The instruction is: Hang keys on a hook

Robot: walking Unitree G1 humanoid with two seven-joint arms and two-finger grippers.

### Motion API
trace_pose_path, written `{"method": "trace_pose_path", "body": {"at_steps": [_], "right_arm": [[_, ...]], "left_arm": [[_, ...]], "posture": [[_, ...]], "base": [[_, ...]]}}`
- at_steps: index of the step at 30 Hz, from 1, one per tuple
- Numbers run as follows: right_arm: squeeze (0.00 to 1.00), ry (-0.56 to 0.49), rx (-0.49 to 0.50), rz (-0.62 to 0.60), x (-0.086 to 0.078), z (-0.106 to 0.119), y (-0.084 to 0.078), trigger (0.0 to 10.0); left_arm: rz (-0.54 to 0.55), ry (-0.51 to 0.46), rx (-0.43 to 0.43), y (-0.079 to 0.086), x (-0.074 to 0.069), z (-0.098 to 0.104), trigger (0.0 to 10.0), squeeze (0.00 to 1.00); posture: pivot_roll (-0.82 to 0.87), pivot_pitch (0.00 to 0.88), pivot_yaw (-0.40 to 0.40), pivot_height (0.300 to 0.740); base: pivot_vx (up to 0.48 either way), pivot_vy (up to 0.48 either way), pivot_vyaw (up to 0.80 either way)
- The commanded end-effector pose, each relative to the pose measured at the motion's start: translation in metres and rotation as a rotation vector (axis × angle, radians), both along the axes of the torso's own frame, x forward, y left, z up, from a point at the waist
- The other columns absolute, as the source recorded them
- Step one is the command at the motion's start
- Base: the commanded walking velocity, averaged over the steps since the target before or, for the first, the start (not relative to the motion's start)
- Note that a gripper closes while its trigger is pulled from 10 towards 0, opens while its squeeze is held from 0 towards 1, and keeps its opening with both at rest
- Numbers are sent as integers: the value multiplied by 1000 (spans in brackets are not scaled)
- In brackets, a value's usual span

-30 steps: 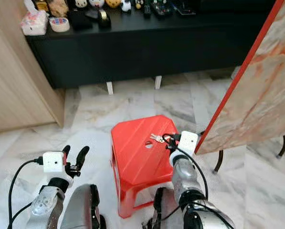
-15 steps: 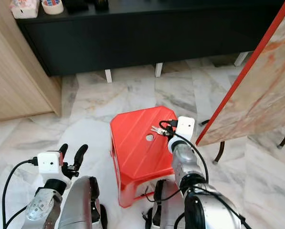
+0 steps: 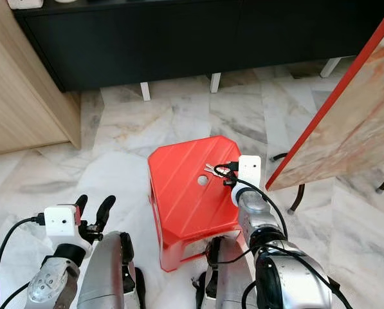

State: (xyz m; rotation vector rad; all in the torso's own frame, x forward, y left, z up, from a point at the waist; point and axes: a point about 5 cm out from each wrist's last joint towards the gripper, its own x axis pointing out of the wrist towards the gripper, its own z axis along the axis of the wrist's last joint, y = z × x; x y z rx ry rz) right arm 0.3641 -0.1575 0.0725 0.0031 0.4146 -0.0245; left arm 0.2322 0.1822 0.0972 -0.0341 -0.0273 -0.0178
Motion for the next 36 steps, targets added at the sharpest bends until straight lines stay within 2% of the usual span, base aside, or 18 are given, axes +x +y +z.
{"method": "trace_pose_path", "body": {"at_steps": [1, 5, 10, 11, 12, 16, 23, 29, 36], "right_arm": [[0, 53, -15, 16, -6, -10, -2, 10000], [0, 30, -22, 66, -5, -9, 4, 10000], [0, -170, 63, 56, 7, 18, 9, 10000], [0, -170, 63, 56, 7, 18, 9, 10000], [0, -245, 90, 42, 11, 30, 9, 10000], [0, -313, 85, 59, 19, 47, 12, 10000], [0, -262, 57, 104, 23, 48, 20, 10000], [0, -149, 2, 198, 17, 32, 33, 10000], [0, -120, -4, 214, 14, 26, 35, 10000]], "left_arm": [[-4, 26, -6, -1, -5, -3, 10000, 0], [-4, 27, -5, 0, -6, -2, 10000, 0], [-8, 26, -10, -2, -8, -1, 10000, 0], [-8, 26, -10, -2, -8, -1, 10000, 0], [-8, 26, -12, -2, -7, 0, 10000, 0], [-10, 23, -10, -2, -4, 3, 10000, 0], [-4, 13, -6, -1, -6, 7, 10000, 0], [3, 5, -3, -1, -10, 13, 10000, 0], [7, 1, -1, 0, -10, 17, 10000, 0]], "posture": [[213, 310, -87, 567], [206, 307, -88, 567], [202, 307, -83, 567], [202, 307, -83, 567], [206, 310, -82, 567], [205, 314, -84, 567], [234, 321, -95, 567], [264, 335, -100, 567], [276, 339, -103, 567]], "base": [[0, 0, 0], [0, 0, 0], [0, 0, 0], [0, 0, 0], [0, 0, 0], [0, 0, 0], [0, 0, 0], [0, 0, 0], [0, 0, 0]]}}
